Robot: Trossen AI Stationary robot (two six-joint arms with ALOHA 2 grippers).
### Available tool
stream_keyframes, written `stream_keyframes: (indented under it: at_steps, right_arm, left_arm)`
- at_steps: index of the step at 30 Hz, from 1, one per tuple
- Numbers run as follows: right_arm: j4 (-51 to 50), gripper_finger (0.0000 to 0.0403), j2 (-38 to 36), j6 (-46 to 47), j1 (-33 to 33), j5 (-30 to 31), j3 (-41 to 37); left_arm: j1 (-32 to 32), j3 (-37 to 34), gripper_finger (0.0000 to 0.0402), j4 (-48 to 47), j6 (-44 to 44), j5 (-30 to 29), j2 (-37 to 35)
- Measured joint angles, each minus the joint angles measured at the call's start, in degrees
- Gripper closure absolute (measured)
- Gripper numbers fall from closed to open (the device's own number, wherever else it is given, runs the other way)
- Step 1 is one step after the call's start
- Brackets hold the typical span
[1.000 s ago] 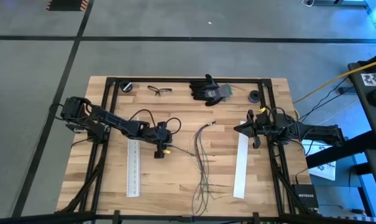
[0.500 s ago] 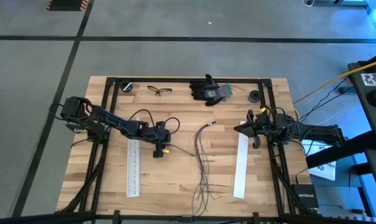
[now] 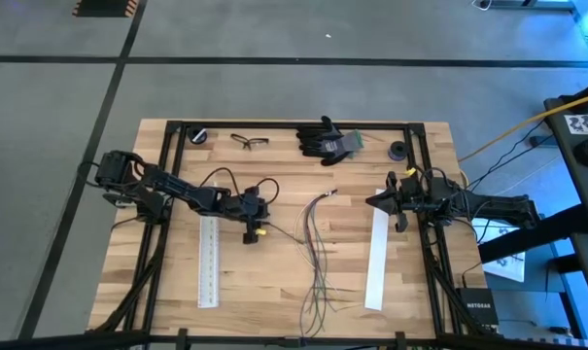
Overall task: Ziptie cables
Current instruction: Close the zip tie
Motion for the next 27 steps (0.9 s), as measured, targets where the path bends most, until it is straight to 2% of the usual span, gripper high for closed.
stream_keyframes:
  at_steps: [18,27]
  right_arm:
    - [0.0,0.0403,0.0,0.0,0.0,0.0,0.0]
    - [0.0,0.0403,0.0,0.0,0.0,0.0,0.0]
  left_arm:
    - [2.5,0.2,0.0288,1.1,-1.0,0.0,3.2]
    - [3.0,2.4,0.0288,1.3,-1.2,-1.1,-3.1]
